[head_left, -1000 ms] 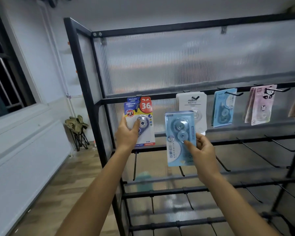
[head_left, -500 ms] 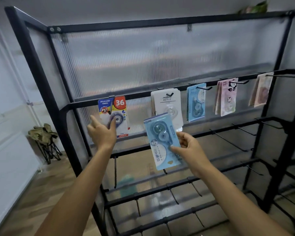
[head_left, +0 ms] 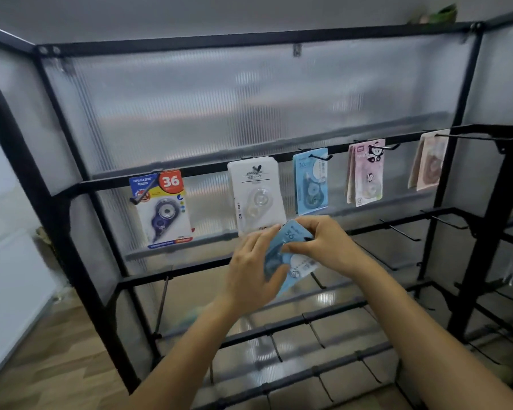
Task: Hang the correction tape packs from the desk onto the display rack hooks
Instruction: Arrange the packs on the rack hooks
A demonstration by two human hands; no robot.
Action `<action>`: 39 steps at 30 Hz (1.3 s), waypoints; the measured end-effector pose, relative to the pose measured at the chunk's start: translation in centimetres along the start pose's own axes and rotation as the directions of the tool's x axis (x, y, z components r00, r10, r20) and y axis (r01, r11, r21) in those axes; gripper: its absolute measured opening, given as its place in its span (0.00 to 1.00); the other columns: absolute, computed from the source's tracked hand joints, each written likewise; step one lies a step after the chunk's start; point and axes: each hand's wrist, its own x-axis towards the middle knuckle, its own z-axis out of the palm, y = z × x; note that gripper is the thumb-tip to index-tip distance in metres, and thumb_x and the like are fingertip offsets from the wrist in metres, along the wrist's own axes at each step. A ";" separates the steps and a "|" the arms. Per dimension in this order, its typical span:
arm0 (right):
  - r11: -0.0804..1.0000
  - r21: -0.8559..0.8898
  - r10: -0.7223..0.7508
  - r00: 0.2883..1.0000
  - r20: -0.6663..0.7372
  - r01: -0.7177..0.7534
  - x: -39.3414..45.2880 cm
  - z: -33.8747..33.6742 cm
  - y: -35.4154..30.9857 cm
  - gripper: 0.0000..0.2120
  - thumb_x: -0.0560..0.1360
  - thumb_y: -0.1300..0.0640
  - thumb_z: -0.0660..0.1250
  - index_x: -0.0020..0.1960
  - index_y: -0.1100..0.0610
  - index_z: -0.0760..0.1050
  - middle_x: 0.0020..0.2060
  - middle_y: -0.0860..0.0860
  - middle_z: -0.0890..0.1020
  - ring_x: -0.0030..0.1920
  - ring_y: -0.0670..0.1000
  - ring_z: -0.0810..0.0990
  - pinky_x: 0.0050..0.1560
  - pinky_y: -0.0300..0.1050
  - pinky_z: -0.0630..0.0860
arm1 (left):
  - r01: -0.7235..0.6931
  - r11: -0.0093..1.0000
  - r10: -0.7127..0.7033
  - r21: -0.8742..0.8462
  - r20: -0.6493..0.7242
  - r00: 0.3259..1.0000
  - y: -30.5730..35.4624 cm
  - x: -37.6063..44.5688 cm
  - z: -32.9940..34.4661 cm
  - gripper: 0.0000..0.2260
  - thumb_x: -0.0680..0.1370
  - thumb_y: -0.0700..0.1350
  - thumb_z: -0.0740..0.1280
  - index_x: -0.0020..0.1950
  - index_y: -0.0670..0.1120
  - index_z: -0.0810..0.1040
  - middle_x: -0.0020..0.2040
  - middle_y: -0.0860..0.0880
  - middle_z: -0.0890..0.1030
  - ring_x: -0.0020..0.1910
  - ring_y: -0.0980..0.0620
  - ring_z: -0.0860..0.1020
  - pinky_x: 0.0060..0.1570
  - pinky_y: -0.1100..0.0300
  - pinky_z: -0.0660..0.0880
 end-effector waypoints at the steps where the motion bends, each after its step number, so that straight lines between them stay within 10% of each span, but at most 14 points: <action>1: 1.000 0.002 -0.007 1.000 0.021 0.007 0.1 -1.0 0.2 0.05 0.70 0.60 0.74 0.44 0.57 0.80 0.36 0.52 0.83 0.35 0.51 0.81 0.33 0.41 0.76 | 0.031 0.998 -0.030 -0.061 0.020 0.999 0.4 0.5 0.8 0.28 0.73 0.48 0.68 0.72 0.41 0.67 0.61 0.46 0.77 0.57 0.51 0.76 0.55 0.60 0.76; 7: 0.995 0.100 -0.009 0.999 -0.038 0.012 1.4 -6.5 2.6 0.03 0.72 0.61 0.72 0.44 0.54 0.80 0.38 0.50 0.85 0.39 0.48 0.84 0.37 0.44 0.80 | 0.273 0.918 -0.302 -0.287 -0.061 0.951 3.0 2.9 5.6 0.25 0.72 0.44 0.75 0.65 0.53 0.68 0.48 0.60 0.78 0.44 0.62 0.81 0.37 0.70 0.76; 19: 0.906 0.422 0.139 0.919 -0.370 0.033 6.5 -11.7 4.7 0.04 0.75 0.59 0.69 0.43 0.57 0.76 0.34 0.49 0.84 0.36 0.48 0.85 0.33 0.42 0.80 | 0.474 0.695 -0.561 -0.541 0.003 0.828 5.4 7.7 9.3 0.25 0.75 0.45 0.71 0.69 0.48 0.67 0.46 0.53 0.79 0.44 0.62 0.81 0.43 0.65 0.78; 30: 0.925 0.380 0.165 0.898 -0.407 0.003 10.4 -11.9 5.3 0.04 0.75 0.59 0.69 0.41 0.55 0.76 0.41 0.57 0.83 0.43 0.57 0.84 0.46 0.57 0.82 | 0.483 0.740 -0.587 -0.468 -0.099 0.804 4.1 8.8 9.7 0.23 0.75 0.47 0.71 0.67 0.53 0.68 0.48 0.47 0.78 0.46 0.52 0.80 0.47 0.57 0.80; 39: 0.996 -0.090 -0.073 0.846 -0.528 0.029 14.0 -10.8 7.2 0.08 0.75 0.55 0.69 0.48 0.60 0.78 0.36 0.48 0.78 0.36 0.47 0.75 0.37 0.37 0.69 | 0.564 0.807 -0.581 -0.174 -0.069 0.811 2.1 11.0 11.3 0.30 0.75 0.45 0.71 0.74 0.49 0.63 0.60 0.51 0.77 0.54 0.57 0.77 0.52 0.65 0.76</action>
